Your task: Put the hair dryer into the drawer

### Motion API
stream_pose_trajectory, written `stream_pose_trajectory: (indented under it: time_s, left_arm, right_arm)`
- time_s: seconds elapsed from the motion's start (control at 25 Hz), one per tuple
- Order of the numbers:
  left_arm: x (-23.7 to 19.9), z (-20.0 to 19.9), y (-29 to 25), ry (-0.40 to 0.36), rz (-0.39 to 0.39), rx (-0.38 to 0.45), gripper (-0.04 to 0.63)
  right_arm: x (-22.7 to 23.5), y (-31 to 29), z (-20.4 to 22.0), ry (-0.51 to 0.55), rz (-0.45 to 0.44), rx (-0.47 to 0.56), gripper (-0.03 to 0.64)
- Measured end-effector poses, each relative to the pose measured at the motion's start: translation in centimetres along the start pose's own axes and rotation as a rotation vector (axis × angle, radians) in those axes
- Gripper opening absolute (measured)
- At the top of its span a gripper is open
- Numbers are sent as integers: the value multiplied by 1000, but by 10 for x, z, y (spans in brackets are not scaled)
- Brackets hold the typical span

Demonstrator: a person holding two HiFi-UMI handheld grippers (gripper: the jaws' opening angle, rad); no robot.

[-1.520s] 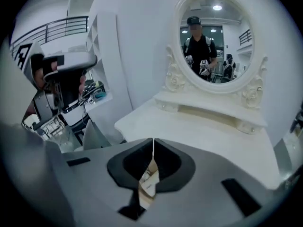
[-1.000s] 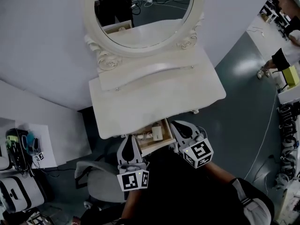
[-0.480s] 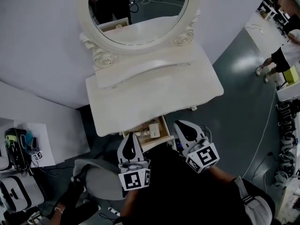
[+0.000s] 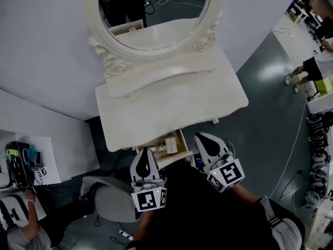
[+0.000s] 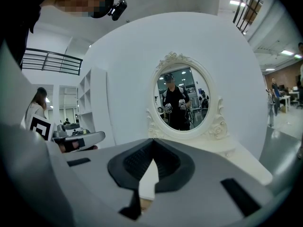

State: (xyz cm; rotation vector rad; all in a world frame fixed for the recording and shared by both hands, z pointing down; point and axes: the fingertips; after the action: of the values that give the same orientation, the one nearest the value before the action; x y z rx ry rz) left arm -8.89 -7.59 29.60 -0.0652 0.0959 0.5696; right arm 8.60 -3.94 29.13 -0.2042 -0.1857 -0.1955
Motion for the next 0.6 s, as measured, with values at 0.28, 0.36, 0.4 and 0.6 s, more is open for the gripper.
stream_pose_trajectory:
  time_s: [0.28,0.36,0.4,0.6]
  left_arm:
    - [2,3,0,4,6,-7,23]
    - [1,3,-1,7,7,-8,23]
    - [1,3,-1,9,7,-7,23]
    - [-1,4,-1,12,12,-8,23]
  right_arm:
    - [1,0,0,4,1,1,31]
    - [0,-1,0,3,1,0,31]
    - [-1,-1,0,3,1,-1,31]
    - [-3,-2,1,11,2,-2,31]
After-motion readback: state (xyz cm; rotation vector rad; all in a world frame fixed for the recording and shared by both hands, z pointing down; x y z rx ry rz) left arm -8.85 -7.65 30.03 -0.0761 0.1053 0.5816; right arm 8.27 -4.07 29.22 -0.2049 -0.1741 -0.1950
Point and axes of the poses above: the fingertips, and each gripper's own axes: y backward along the fingers, x to its right, z out of its underside, and after that the axes turned 3 degrees about -y, right-handed
